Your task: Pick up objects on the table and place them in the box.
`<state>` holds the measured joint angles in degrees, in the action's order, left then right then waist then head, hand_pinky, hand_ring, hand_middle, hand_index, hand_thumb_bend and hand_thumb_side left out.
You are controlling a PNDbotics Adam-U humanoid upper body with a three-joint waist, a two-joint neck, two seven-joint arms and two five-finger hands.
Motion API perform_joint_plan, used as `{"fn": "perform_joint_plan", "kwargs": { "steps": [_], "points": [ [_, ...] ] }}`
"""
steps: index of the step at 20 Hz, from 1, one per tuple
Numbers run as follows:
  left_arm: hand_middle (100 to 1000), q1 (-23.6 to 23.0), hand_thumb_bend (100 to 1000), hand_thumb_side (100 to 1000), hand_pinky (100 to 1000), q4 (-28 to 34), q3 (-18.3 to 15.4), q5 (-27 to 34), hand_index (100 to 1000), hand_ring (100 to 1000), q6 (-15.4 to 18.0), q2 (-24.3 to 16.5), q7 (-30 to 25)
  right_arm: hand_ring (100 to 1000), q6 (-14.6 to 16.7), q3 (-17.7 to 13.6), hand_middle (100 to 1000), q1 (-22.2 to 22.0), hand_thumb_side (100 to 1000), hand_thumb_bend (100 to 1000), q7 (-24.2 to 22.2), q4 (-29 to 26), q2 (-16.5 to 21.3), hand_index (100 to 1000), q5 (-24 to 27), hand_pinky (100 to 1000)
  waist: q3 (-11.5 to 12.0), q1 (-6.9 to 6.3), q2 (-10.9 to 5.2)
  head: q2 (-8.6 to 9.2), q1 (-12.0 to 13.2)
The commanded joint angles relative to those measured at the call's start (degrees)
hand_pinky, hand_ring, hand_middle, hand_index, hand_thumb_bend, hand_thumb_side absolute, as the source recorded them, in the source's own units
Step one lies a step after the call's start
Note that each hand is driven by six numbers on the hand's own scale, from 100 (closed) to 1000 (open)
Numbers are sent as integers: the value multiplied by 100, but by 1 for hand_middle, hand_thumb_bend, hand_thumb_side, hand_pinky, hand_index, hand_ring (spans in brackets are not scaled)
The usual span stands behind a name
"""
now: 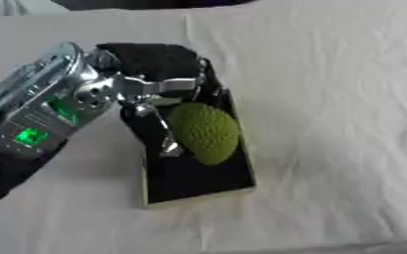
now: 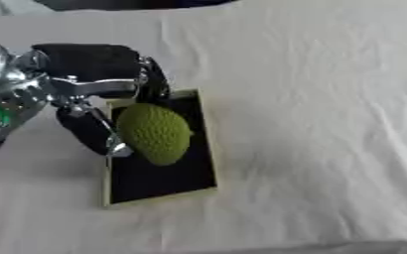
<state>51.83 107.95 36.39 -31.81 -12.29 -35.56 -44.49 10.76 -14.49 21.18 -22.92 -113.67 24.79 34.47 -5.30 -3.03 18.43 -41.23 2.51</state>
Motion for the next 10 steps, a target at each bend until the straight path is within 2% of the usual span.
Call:
{"fn": "perform_joint_plan", "kwargs": {
  "steps": [1, 7, 10],
  "points": [
    [540, 50, 468, 100, 622, -102, 27, -78, 692, 582, 131, 14, -39, 698, -5, -51, 615, 62, 641, 100, -21, -92, 86, 818, 25, 866, -11, 39, -90, 56, 25],
    [625, 18, 511, 100, 670, -284, 131, -307, 761, 657, 310, 95, -226, 698, -7, -56, 615, 58, 641, 100, -26, -92, 81, 818, 27, 867, -30, 37, -90, 65, 37],
    [780, 1, 577, 100, 768, -286, 92, -353, 878, 781, 377, 102, -297, 698, -14, -62, 615, 50, 642, 100, -26, -92, 76, 819, 23, 867, -33, 32, -91, 70, 33]
  ]
}}
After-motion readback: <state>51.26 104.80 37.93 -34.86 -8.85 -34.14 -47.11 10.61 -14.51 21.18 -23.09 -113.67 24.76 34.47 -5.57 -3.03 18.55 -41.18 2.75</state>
